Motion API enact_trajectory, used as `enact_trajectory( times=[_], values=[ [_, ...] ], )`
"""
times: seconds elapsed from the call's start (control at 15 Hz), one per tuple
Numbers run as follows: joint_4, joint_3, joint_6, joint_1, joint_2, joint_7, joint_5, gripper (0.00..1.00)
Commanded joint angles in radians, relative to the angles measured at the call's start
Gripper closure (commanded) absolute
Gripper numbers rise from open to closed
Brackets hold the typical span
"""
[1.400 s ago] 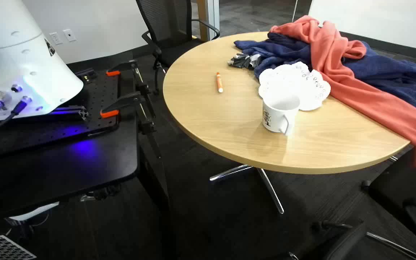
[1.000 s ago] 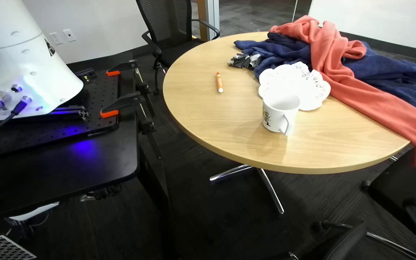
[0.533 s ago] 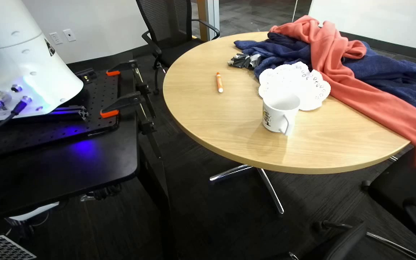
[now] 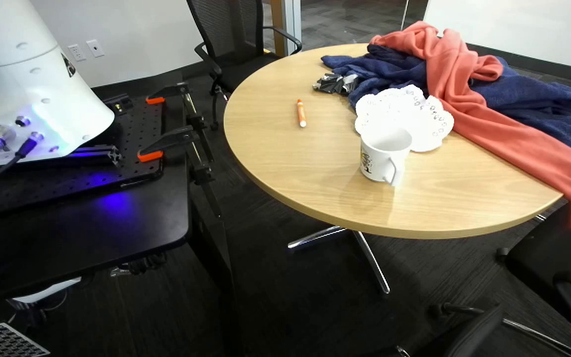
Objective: Place the blue peg on the table
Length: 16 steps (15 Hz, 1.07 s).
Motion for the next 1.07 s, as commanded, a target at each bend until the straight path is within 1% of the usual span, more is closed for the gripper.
enact_trajectory(
  times=[0.0, 0.13, 0.27, 0.4, 0.8, 0.87, 1.0],
  values=[
    [-0.011, -0.032, 0.117, 0.017, 0.114, -0.075, -0.020, 0.00],
    [-0.016, -0.036, 0.155, 0.019, 0.168, -0.104, -0.016, 0.00],
    [-0.015, -0.032, 0.169, 0.016, 0.209, -0.114, -0.019, 0.00],
    [-0.017, -0.027, 0.143, 0.012, 0.196, -0.093, -0.010, 0.00],
    [-0.017, -0.025, 0.143, 0.011, 0.216, -0.093, -0.009, 0.00],
    [-0.014, -0.027, 0.161, 0.011, 0.231, -0.104, -0.014, 0.00],
    [-0.012, -0.041, 0.208, 0.020, 0.276, -0.166, 0.002, 0.00]
  ],
)
